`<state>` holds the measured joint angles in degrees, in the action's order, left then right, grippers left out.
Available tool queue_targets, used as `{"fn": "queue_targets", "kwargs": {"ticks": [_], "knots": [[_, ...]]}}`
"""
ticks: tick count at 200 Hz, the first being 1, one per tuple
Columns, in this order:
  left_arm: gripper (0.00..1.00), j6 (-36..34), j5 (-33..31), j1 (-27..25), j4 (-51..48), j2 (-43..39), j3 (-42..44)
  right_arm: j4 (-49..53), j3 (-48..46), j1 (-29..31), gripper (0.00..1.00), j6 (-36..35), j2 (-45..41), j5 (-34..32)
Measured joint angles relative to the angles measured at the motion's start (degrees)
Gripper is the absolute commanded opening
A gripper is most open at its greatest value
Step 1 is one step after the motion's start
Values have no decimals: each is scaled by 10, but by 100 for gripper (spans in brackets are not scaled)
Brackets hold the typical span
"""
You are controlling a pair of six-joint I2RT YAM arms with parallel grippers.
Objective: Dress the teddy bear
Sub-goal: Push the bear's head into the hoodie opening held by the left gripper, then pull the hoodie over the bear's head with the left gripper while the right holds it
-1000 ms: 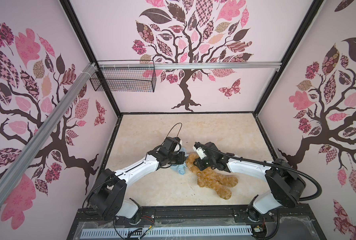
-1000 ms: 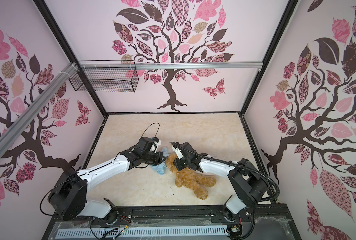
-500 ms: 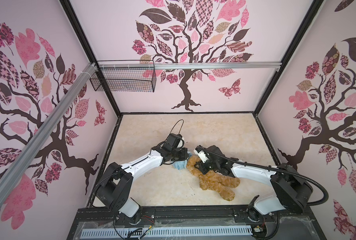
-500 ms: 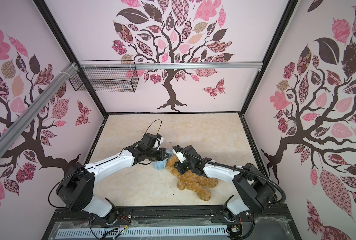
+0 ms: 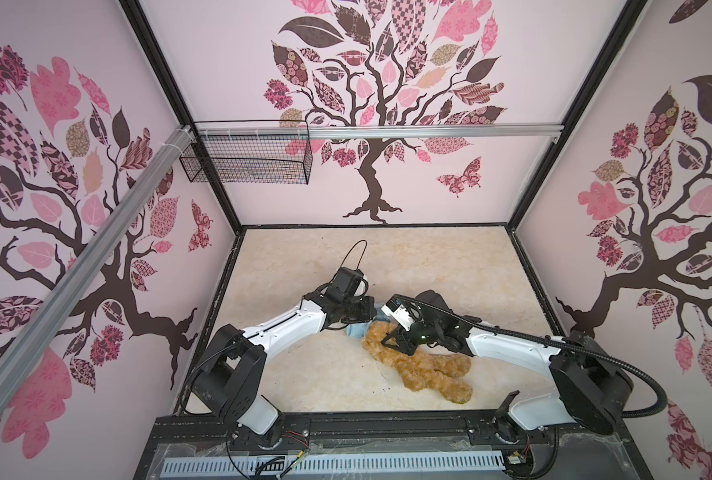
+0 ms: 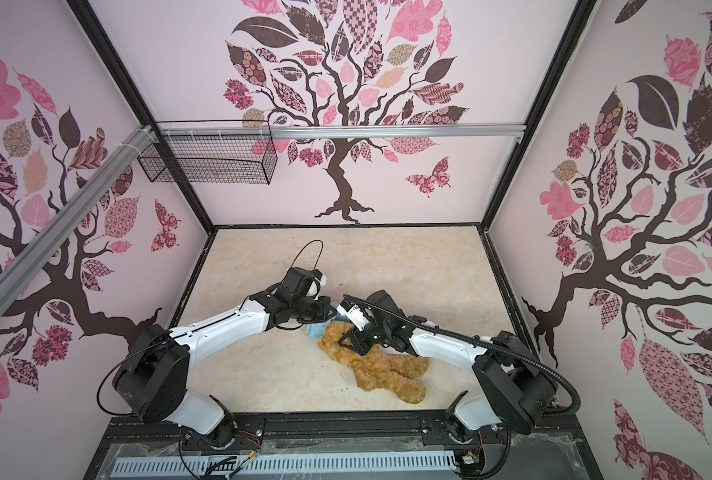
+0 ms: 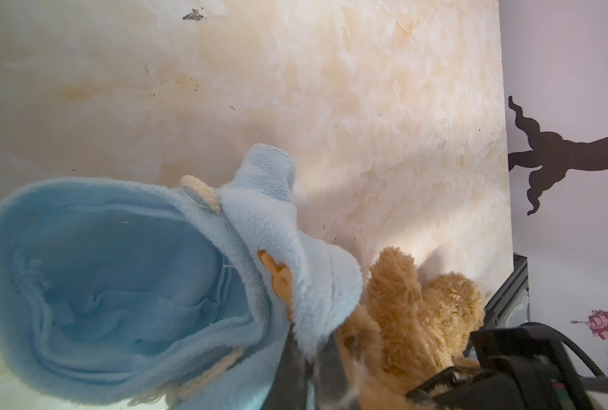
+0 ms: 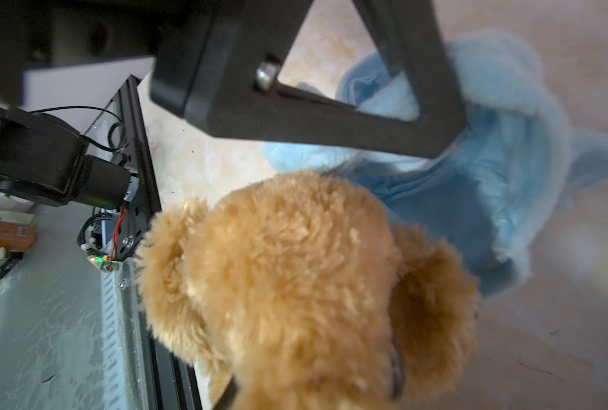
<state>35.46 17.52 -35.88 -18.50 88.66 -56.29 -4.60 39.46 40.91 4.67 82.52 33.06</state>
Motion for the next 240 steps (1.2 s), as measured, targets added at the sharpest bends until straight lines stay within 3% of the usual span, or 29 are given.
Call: {"fn": "queue_targets", "kwargs": {"ticks": [53, 109, 162, 184, 240], "knots": [[0, -37, 16, 1, -1, -13, 3, -61, -21, -86, 22, 21, 19, 88], [0, -73, 29, 8, -5, -29, 16, -94, -27, -100, 20, 44, 19, 86], [0, -85, 42, 8, -7, -29, 17, -101, -28, -99, 18, 70, 19, -7], [0, -89, 60, 8, -7, -29, 17, -100, -28, -90, 22, 82, 23, -56], [0, -78, 98, 5, -4, -19, 14, -110, -27, -12, 22, 84, 42, -174]]}}
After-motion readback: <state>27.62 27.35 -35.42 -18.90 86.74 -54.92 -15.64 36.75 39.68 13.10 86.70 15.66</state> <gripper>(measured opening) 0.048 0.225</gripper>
